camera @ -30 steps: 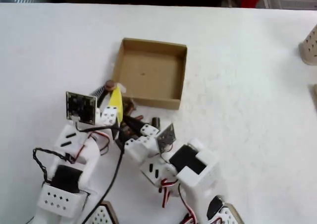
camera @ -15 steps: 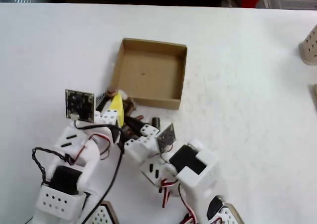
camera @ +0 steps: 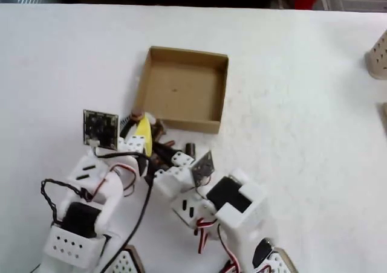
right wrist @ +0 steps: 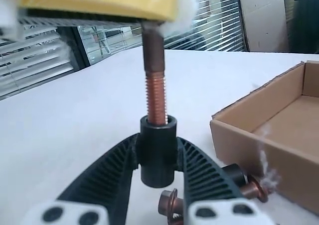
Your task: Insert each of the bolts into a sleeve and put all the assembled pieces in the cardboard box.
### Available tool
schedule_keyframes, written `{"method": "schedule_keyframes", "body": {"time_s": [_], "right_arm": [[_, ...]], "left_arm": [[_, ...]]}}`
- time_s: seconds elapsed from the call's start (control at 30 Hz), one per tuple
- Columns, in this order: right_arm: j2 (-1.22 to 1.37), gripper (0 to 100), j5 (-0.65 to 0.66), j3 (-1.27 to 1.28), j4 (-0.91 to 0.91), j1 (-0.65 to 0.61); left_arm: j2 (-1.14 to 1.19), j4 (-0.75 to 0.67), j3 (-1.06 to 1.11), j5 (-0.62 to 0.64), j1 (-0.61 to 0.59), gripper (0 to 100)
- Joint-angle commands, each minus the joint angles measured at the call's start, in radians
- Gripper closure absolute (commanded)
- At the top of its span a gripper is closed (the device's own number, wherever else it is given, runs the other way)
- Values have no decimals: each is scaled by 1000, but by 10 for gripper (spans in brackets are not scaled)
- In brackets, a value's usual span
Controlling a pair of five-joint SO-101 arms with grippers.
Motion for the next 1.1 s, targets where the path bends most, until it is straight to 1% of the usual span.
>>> {"method": "schedule_keyframes", "body": {"time_s": [0.0,0.03,0.17,0.27,0.43,0.53,0.6,0.87,0.97,1.07], "right_arm": [[-7,981,9,0,2,2],[-7,981,9,0,2,2],[-5,981,9,3,2,-12],[-5,981,9,5,15,-13],[-15,981,9,5,44,-13],[-15,981,9,5,44,-13],[-15,981,9,5,44,-13],[-15,981,9,5,44,-13],[-15,981,9,5,44,-13],[-15,981,9,5,44,-13]], "left_arm": [[-8,2,3,3,58,978],[-8,2,5,-2,61,978],[-8,2,5,-84,67,978],[-8,11,6,-94,65,978],[-7,84,-11,-97,59,978],[-7,173,-41,-170,61,978],[-7,209,-49,-207,62,978],[-12,215,-9,-209,67,971],[-12,222,-2,-206,59,902],[-13,247,17,-141,59,813]]}}
